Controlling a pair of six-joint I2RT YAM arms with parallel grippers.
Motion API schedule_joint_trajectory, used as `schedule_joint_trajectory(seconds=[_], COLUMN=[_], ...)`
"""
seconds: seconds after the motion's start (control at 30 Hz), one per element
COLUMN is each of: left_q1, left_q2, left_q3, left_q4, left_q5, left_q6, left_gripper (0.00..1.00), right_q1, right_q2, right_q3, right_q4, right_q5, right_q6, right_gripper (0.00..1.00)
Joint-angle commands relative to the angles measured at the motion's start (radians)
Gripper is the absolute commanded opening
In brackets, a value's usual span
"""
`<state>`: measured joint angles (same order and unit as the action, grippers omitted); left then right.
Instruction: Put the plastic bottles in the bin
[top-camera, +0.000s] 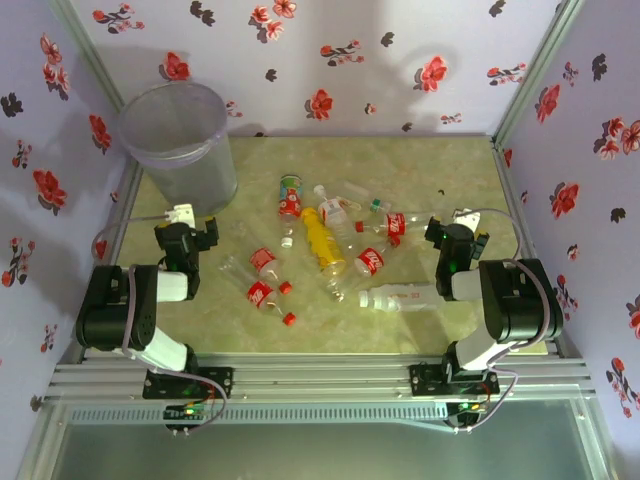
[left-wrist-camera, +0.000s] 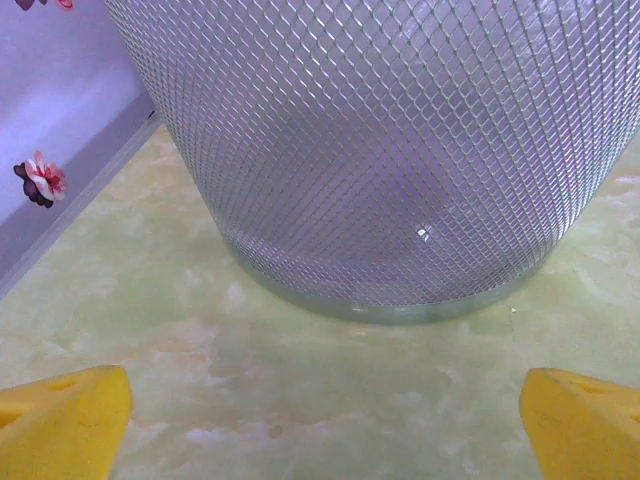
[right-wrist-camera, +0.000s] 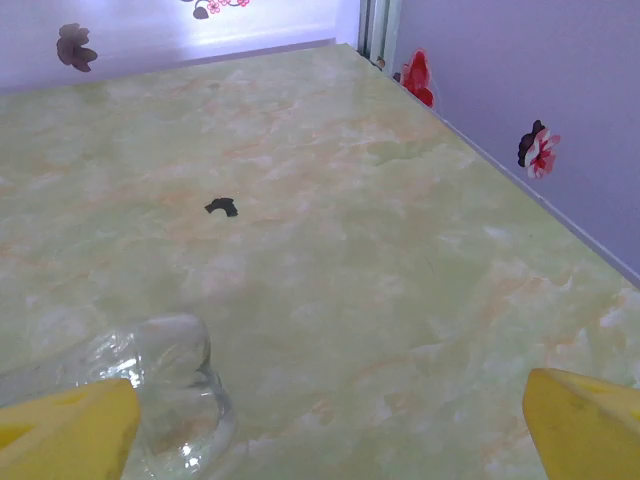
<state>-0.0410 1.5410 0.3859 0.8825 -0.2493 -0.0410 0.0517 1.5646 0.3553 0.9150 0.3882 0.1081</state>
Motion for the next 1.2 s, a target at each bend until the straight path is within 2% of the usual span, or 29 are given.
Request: schedule_joint_trajectory(seconds=[0.0,0.9,0.97,1.07,1.13,1.17], left_q1=[0.007,0.03,0.03,0.03,0.03,0.03], left_q2=[0.006,-0.007,-0.085,-0.218,-0.323,-0.377], left_q3=[-0.002,0.003,0.024,0.055,0.105,0.146], left_q4=[0.033,0.016,-0.079,-0.243,-0.405,-0.503], left_q5=[0.011,0.041,0.017,-0.042,-0.06,-0.071], left_q6=[0.023,0.015,-0.018,-0.039,-0.065,-0.088], left_gripper=[1.0,0.99,1.0,0.99,0.99,0.99], right_q1=[-0.007,-0.012,-0.02,-0.021,-0.006,-0.004], right_q2=[-0.006,-0.011,-0.048,-0.042,-0.089,-0.173], right_q3=[0.008,0.013,0.033,0.022,0.042,0.108], right_q4=[0.015,0.007,-0.08,-0.041,-0.101,-0.306], right_q5=[-0.002,-0.008,-0.034,-0.046,-0.03,-0.016], right_q6=[0.016,0.023,0.033,0.016,-0.005,0.008], right_gripper=[0.99,0.99,0.99,0.99,0.99,0.99])
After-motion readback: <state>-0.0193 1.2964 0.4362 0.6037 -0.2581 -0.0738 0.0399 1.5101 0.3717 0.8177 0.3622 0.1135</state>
